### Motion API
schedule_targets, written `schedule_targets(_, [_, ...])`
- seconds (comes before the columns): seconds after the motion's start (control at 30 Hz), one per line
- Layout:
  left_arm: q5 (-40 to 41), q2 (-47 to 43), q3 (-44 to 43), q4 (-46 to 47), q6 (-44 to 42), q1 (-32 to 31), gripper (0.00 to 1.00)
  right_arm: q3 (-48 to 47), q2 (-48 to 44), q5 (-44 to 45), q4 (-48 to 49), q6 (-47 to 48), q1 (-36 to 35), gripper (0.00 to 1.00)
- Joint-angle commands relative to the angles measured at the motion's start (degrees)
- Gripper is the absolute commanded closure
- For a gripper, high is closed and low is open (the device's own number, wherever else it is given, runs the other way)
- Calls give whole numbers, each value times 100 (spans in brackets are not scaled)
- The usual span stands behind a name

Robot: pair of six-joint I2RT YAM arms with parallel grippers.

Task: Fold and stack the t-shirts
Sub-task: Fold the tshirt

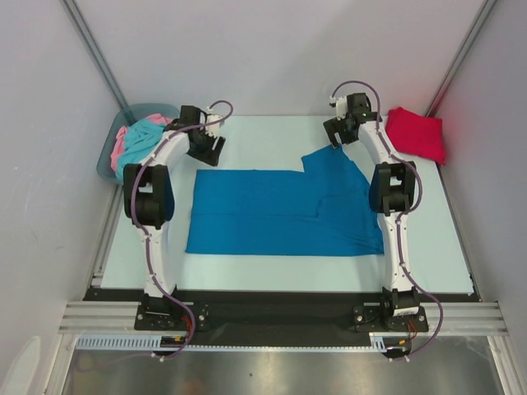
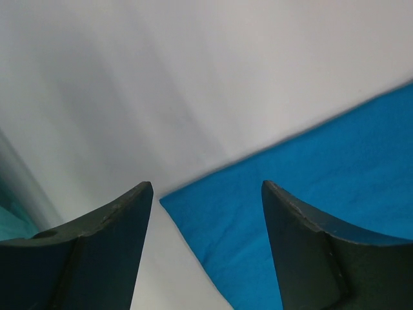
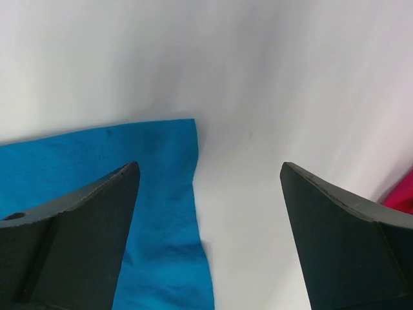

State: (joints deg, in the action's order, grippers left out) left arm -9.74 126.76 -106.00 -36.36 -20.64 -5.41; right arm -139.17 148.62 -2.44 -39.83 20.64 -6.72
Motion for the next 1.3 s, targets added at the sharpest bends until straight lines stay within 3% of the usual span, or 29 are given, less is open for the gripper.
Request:
schedule_targets(0.0, [-300, -221, 131, -161, 306, 198, 26, 171, -324, 147, 116, 150, -66, 4])
schedule_targets(0.6, [-986, 446, -176, -565, -335, 708, 33, 593, -834, 578, 46, 511, -295, 4])
schedule_targets(1.27, [-582, 762, -712, -574, -897, 910, 34, 602, -878, 780, 116, 616, -541, 2])
